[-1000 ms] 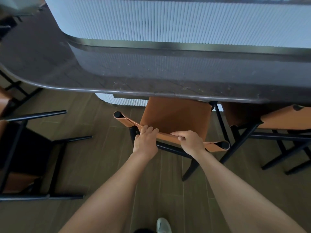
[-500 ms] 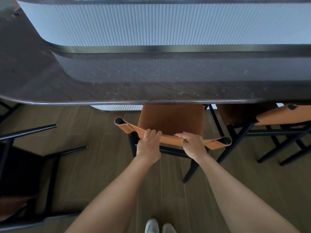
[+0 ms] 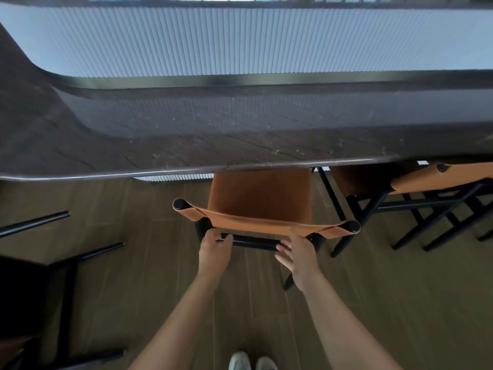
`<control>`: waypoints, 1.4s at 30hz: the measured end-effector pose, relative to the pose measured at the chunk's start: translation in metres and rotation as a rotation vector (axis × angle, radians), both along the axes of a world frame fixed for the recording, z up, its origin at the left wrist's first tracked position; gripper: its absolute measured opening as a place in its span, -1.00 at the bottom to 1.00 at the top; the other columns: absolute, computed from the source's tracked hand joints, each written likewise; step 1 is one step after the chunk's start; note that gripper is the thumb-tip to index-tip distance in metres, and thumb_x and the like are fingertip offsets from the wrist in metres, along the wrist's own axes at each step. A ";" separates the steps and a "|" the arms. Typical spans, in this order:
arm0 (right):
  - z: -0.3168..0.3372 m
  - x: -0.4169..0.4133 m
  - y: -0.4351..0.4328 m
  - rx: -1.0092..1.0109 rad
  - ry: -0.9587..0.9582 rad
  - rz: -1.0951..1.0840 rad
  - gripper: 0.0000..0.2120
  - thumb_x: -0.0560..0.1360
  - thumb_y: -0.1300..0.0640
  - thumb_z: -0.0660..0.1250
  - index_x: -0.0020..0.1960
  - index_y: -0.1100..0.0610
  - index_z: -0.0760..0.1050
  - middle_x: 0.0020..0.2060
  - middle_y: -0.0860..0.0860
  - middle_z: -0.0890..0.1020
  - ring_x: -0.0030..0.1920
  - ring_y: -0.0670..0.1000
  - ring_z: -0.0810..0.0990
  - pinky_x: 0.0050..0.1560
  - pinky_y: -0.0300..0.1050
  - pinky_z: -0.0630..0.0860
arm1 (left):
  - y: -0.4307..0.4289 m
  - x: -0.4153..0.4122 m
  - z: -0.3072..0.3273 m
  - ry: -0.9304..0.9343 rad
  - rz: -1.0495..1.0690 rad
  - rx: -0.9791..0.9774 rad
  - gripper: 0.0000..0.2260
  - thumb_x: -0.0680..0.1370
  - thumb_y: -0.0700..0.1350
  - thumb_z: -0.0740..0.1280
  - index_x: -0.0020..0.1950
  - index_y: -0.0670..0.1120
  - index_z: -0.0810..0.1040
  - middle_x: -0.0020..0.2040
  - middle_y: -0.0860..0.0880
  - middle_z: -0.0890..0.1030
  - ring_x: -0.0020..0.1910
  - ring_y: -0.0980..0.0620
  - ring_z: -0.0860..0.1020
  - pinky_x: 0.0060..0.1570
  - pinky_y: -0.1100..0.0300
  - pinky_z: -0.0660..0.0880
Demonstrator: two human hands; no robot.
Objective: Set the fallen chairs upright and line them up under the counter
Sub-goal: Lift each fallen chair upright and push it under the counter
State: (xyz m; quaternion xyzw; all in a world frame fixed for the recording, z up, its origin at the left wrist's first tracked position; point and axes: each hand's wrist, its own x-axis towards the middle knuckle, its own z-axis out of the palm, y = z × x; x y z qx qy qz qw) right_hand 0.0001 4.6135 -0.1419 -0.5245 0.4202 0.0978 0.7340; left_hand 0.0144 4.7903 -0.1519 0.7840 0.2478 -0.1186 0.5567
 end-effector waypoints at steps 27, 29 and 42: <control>-0.027 0.085 -0.061 0.247 0.033 -0.322 -0.57 0.49 0.47 0.15 0.33 0.26 0.32 0.08 0.31 0.53 -0.11 0.28 0.67 -0.29 0.10 0.65 | -0.016 0.104 0.002 0.273 0.573 -0.838 -0.82 0.51 -0.47 0.11 -0.01 -0.25 0.38 -0.03 -0.24 0.47 -0.10 -0.28 0.55 -0.26 -0.14 0.57; -0.025 0.095 -0.080 0.242 0.031 -0.311 -0.56 0.51 0.47 0.15 0.36 0.26 0.29 0.13 0.32 0.51 -0.09 0.30 0.65 -0.34 0.10 0.64 | -0.032 0.107 0.007 0.251 0.571 -0.857 -0.83 0.52 -0.48 0.10 -0.05 -0.25 0.37 -0.08 -0.23 0.46 -0.08 -0.28 0.54 -0.01 -0.21 0.55; -0.016 0.171 -0.178 0.235 0.044 -0.163 -0.75 0.51 0.47 0.15 0.12 0.24 0.37 0.13 0.36 0.52 -0.02 0.31 0.65 -0.31 0.16 0.65 | -0.122 0.144 0.014 0.208 0.638 -0.939 -0.85 0.56 -0.45 0.16 0.07 -0.30 0.42 0.24 -0.31 0.43 0.23 -0.34 0.47 0.17 -0.20 0.48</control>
